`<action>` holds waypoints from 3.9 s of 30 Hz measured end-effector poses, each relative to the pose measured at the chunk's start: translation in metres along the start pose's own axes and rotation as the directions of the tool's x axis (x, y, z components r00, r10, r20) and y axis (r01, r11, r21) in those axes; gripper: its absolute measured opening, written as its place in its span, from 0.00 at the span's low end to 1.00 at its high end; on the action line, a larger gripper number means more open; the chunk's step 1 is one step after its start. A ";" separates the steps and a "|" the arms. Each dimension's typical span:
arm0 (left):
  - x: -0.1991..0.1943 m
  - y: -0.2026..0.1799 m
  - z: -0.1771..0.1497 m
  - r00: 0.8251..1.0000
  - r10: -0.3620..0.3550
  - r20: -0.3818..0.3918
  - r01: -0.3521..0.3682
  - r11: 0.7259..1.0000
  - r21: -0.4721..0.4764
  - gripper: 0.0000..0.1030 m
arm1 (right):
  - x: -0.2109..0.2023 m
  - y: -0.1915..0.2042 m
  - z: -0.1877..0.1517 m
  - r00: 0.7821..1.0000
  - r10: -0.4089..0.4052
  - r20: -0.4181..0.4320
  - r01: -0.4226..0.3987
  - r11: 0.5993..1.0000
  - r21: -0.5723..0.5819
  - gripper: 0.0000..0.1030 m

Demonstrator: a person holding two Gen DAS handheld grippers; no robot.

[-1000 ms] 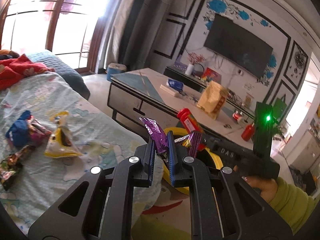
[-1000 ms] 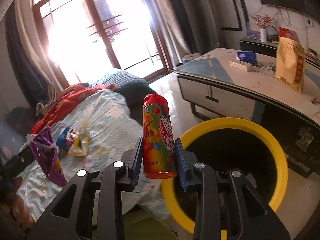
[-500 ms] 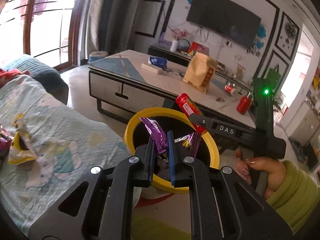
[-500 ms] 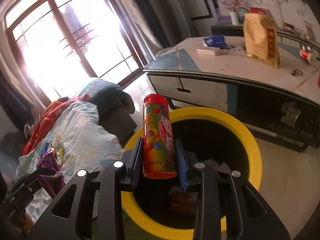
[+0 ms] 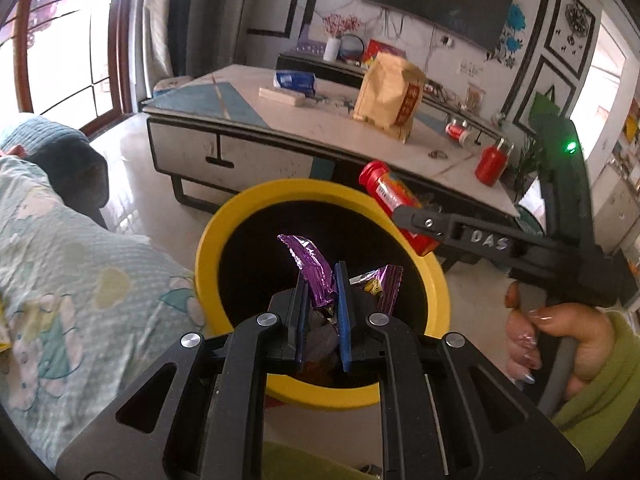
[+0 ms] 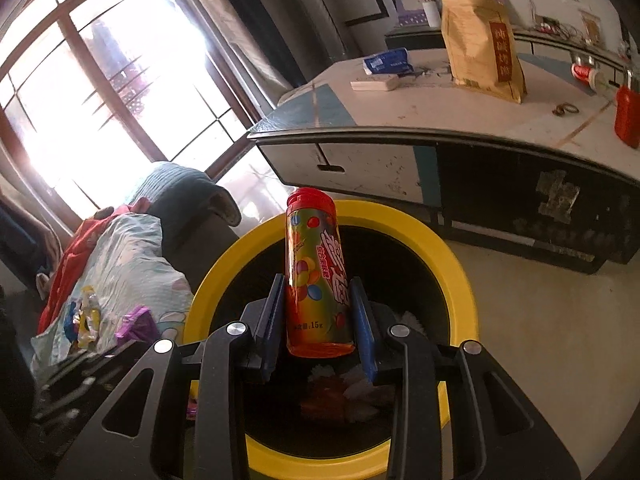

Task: Collect trash
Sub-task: 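Carry the candy tube and purple wrapper over the yellow bin and release both, then move both open tools back to the trash on the bed, then grasp the yellow-white chip bag with the right tool while the left tool grasps the blue glove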

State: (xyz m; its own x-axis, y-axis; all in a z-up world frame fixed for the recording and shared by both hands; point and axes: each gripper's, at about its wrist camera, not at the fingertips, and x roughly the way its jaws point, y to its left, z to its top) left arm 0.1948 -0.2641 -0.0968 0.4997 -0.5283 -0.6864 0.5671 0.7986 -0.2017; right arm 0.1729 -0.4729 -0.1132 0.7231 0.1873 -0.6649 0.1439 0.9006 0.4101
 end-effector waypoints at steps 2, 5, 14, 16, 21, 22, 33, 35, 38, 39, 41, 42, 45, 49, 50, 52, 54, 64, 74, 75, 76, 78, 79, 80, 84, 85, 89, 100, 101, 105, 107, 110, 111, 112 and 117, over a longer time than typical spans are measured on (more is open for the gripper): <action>0.008 0.000 0.001 1.000 -0.005 -0.013 0.005 1.000 -0.004 0.08 | 0.002 -0.004 0.001 1.000 0.007 -0.006 -0.006 1.000 0.010 0.30; 0.013 0.004 0.002 1.000 0.004 -0.024 -0.005 1.000 -0.016 0.19 | 0.002 -0.010 0.002 0.999 0.039 -0.013 -0.038 0.998 0.046 0.32; -0.006 0.023 -0.011 1.000 -0.006 0.007 0.007 0.994 -0.108 0.88 | -0.006 -0.015 0.010 0.999 0.028 0.047 -0.032 0.994 0.100 0.56; -0.011 0.025 -0.012 1.000 0.008 0.014 -0.006 0.993 -0.118 0.89 | -0.008 -0.012 0.011 0.998 0.023 0.060 -0.028 0.996 0.087 0.60; -0.027 0.029 -0.012 0.998 0.033 0.053 -0.026 0.991 -0.132 0.89 | -0.013 0.002 0.012 0.997 0.010 0.078 -0.013 0.999 0.037 0.61; -0.033 0.031 -0.012 0.997 0.043 0.065 -0.034 0.990 -0.135 0.89 | -0.014 0.005 0.012 0.997 0.007 0.083 -0.009 1.000 0.024 0.61; -0.080 0.051 -0.014 0.975 0.144 0.170 -0.114 0.978 -0.173 0.89 | -0.030 0.044 0.009 0.989 0.007 0.150 0.008 0.995 -0.104 0.67; -0.089 0.057 -0.016 0.969 0.165 0.184 -0.131 0.974 -0.186 0.89 | -0.032 0.050 0.008 0.987 0.019 0.157 0.000 0.993 -0.119 0.68; -0.100 0.064 -0.016 0.960 0.196 0.201 -0.156 0.967 -0.201 0.89 | -0.035 0.062 0.007 0.986 0.039 0.160 -0.015 0.989 -0.148 0.69; -0.105 0.068 -0.017 0.957 0.205 0.206 -0.161 0.964 -0.211 0.89 | -0.036 0.066 0.006 0.986 0.041 0.161 -0.016 0.988 -0.156 0.69; -0.113 0.073 -0.019 0.950 0.222 0.219 -0.172 0.959 -0.225 0.89 | -0.039 0.075 0.003 0.985 0.054 0.164 -0.024 0.983 -0.181 0.70; -0.116 0.075 -0.020 0.947 0.230 0.223 -0.179 0.957 -0.227 0.89 | -0.040 0.079 0.002 0.984 0.059 0.166 -0.027 0.981 -0.190 0.70; -0.128 0.084 -0.024 0.934 0.269 0.236 -0.211 0.946 -0.244 0.89 | -0.043 0.096 -0.001 0.983 0.083 0.166 -0.043 0.972 -0.230 0.70; -0.142 0.098 -0.029 0.920 0.302 0.249 -0.229 0.931 -0.283 0.89 | -0.050 0.116 -0.007 0.979 0.117 0.165 -0.067 0.958 -0.280 0.71; -0.146 0.102 -0.030 0.917 0.310 0.252 -0.232 0.927 -0.295 0.89 | -0.052 0.121 -0.009 0.978 0.124 0.165 -0.072 0.953 -0.294 0.72; -0.153 0.108 -0.033 0.909 0.324 0.261 -0.237 0.919 -0.314 0.89 | -0.055 0.131 -0.013 0.977 0.136 0.164 -0.080 0.947 -0.311 0.72; -0.161 0.114 -0.035 0.902 0.336 0.270 -0.239 0.912 -0.333 0.89 | -0.057 0.141 -0.017 0.976 0.152 0.159 -0.094 0.941 -0.326 0.73; -0.195 0.139 -0.047 0.869 0.391 0.303 -0.256 0.879 -0.403 0.89 | -0.062 0.190 -0.039 0.970 0.214 0.116 -0.140 0.881 -0.452 0.74; -0.218 0.172 -0.058 0.844 0.438 0.309 -0.260 0.838 -0.479 0.89 | -0.055 0.232 -0.063 0.969 0.242 0.050 -0.179 0.825 -0.536 0.75; -0.221 0.177 -0.060 0.841 0.446 0.308 -0.261 0.831 -0.491 0.89 | -0.053 0.237 -0.065 0.969 0.245 0.041 -0.185 0.819 -0.543 0.76; -0.222 0.180 -0.062 0.839 0.450 0.306 -0.261 0.825 -0.501 0.89 | -0.052 0.239 -0.067 0.968 0.247 0.035 -0.189 0.816 -0.547 0.76; -0.225 0.190 -0.065 0.838 0.455 0.301 -0.254 0.814 -0.523 0.89 | -0.048 0.248 -0.070 0.968 0.251 0.019 -0.198 0.806 -0.558 0.77; -0.227 0.195 -0.068 0.837 0.459 0.297 -0.253 0.807 -0.534 0.89 | -0.046 0.253 -0.072 0.967 0.254 0.012 -0.204 0.801 -0.562 0.77; -0.229 0.200 -0.069 0.836 0.464 0.294 -0.254 0.801 -0.541 0.89 | -0.044 0.258 -0.073 0.966 0.257 0.005 -0.209 0.797 -0.567 0.77; -0.234 0.219 -0.078 0.833 0.480 0.275 -0.257 0.775 -0.577 0.89 | -0.033 0.273 -0.077 0.966 0.259 -0.026 -0.226 0.785 -0.577 0.77; -0.235 0.222 -0.080 0.833 0.483 0.270 -0.257 0.770 -0.585 0.89 | -0.029 0.277 -0.078 0.966 0.257 -0.034 -0.229 0.782 -0.579 0.77; -0.239 0.239 -0.089 0.832 0.492 0.257 -0.250 0.746 -0.617 0.81 | -0.014 0.292 -0.083 0.964 0.255 -0.067 -0.245 0.772 -0.587 0.77; -0.227 0.277 -0.104 0.879 0.427 0.214 -0.176 0.706 -0.686 0.55 | 0.042 0.323 -0.082 0.963 0.232 -0.137 -0.268 0.778 -0.568 0.77; -0.225 0.279 -0.103 0.884 0.416 0.214 -0.167 0.708 -0.686 0.52 | 0.046 0.324 -0.083 0.963 0.228 -0.140 -0.267 0.777 -0.570 0.77; -0.215 0.286 -0.098 0.897 0.395 0.196 -0.162 0.709 -0.686 0.48 | 0.065 0.330 -0.086 0.965 0.208 -0.161 -0.263 0.774 -0.576 0.77; -0.211 0.290 -0.097 0.901 0.393 0.183 -0.164 0.700 -0.695 0.48 | 0.074 0.333 -0.089 0.964 0.201 -0.174 -0.265 0.773 -0.577 0.77; -0.206 0.296 -0.095 0.903 0.398 0.166 -0.169 0.681 -0.713 0.48 | 0.086 0.337 -0.091 0.961 0.196 -0.196 -0.274 0.772 -0.574 0.77; -0.205 0.299 -0.095 0.902 0.401 0.159 -0.173 0.673 -0.719 0.48 | 0.090 0.338 -0.092 0.960 0.194 -0.204 -0.277 0.772 -0.572 0.77; -0.203 0.302 -0.095 0.902 0.404 0.152 -0.177 0.666 -0.724 0.48 | 0.095 0.339 -0.093 0.958 0.191 -0.213 -0.281 0.773 -0.569 0.77; -0.196 0.311 -0.098 0.906 0.402 0.128 -0.179 0.640 -0.747 0.48 | 0.114 0.343 -0.097 0.940 0.199 -0.277 -0.323 0.780 -0.536 0.65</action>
State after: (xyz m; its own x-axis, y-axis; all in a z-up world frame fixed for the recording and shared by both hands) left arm 0.2093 0.1163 -0.0935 0.7650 -0.1944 -0.6140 -0.2158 0.8209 -0.5288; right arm 0.2396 -0.1046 -0.1092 0.5212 0.4642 -0.7161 -0.4841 0.8519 0.1999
